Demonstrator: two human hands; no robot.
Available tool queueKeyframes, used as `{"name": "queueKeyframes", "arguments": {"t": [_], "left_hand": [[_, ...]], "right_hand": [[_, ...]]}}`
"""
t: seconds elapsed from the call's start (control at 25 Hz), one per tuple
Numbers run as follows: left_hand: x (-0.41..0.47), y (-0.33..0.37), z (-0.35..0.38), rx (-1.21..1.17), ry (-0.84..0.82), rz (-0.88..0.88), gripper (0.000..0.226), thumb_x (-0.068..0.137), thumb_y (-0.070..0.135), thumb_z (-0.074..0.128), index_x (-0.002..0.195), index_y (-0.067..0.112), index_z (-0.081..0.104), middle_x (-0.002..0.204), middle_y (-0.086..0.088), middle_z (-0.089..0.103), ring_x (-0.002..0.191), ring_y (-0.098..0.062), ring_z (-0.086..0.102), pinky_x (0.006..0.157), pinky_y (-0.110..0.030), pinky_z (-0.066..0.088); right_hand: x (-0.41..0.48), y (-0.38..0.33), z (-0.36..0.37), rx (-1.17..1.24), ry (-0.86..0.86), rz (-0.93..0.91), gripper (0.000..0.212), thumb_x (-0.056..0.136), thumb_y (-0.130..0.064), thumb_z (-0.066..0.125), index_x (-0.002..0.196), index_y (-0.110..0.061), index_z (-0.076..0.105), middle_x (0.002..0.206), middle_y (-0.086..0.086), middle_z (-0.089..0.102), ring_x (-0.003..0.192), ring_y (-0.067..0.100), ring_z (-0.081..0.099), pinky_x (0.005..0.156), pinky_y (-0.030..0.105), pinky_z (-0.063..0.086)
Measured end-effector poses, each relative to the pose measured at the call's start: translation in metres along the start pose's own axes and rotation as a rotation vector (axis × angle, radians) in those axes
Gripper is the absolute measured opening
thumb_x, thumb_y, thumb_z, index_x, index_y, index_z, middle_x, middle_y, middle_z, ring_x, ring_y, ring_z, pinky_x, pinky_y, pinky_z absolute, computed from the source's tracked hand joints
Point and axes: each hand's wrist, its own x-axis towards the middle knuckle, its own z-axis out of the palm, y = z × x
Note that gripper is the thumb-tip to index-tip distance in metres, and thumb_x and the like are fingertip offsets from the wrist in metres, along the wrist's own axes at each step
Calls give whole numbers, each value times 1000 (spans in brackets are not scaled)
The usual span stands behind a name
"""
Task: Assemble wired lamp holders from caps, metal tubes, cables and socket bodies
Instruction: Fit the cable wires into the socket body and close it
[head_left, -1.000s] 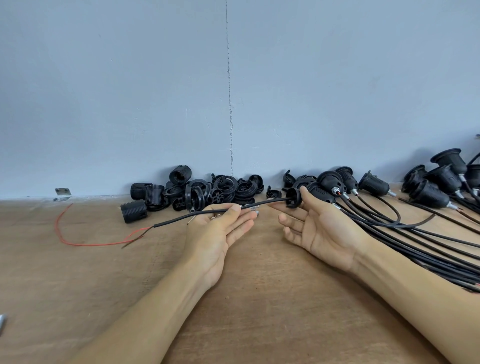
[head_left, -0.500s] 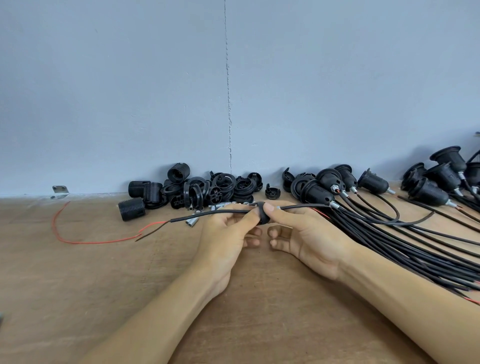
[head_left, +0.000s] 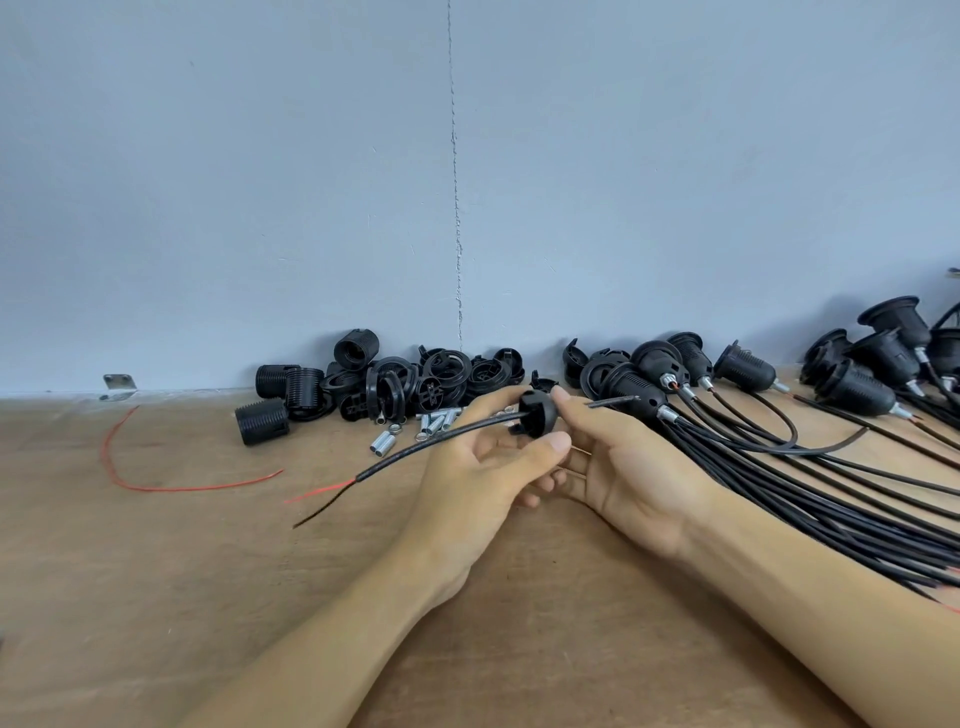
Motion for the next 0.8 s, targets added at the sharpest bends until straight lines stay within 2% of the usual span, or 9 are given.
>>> {"name": "queueKeyframes", "arguments": {"t": [0.08,0.16,0.28,0.4,0.48,0.6,0.68,0.76,0.8], "left_hand": [[0,-2,-1,29,34,20,44,82,27,82,124,25,68,82,-7,76,73,-18,71,64,-26,55],[1,0,-3,-6,77,3,33,84,25,80,116,20,73,87,-6,78,70,-18,70,61,-25,55],[6,6,-12,-145,184,-55,32,78,30,80,102,9,73,86,-7,75,67,-21,70,57,-25,55],[9,8,-18,-206,260,-106,14,94,19,70,100,7,69,84,-8,69,65,-23,70,56,-27,56],[10,8,-19,-174,270,-130,12,100,18,64,102,7,67,88,-9,66,66,-23,70,56,-28,57],[10,8,-18,-150,259,-149,12,101,20,62,103,8,66,92,-11,67,67,-23,71,58,-29,58],[10,10,-18,-171,222,-191,16,102,22,60,103,7,67,94,-15,70,69,-24,72,62,-31,61],[8,11,-17,-175,162,-224,20,103,24,58,102,5,66,95,-16,72,74,-26,74,69,-35,63],[7,10,-15,-122,140,-218,22,104,24,57,102,6,68,96,-14,75,77,-26,74,73,-36,63]], "right_hand": [[-1,1,3,-52,-19,-4,27,93,-40,64,80,-20,75,73,3,62,66,14,58,63,24,51],[1,0,3,-26,77,-27,24,90,-39,67,86,-17,75,76,1,67,63,10,58,58,23,51],[7,-9,-10,33,405,-114,26,93,-35,64,94,-10,70,75,1,68,50,7,55,46,22,49],[8,-16,-24,-113,692,-206,30,100,-35,59,94,-7,62,70,3,60,41,8,46,37,24,42],[8,-13,-22,-137,700,-180,33,100,-39,58,93,-6,57,65,5,60,37,11,42,34,24,35],[2,-8,-8,-194,618,-59,42,99,-46,57,89,-5,60,58,6,59,34,13,39,35,22,30],[-6,-2,2,-514,579,-119,44,96,-51,58,72,-14,60,50,2,54,36,14,39,40,24,32],[-14,7,13,-949,517,-313,47,93,-52,60,62,-17,56,43,-5,49,40,8,39,46,30,37],[-18,11,18,-1044,455,-417,45,93,-51,61,61,-19,55,44,-7,48,42,6,39,48,26,36]]}}
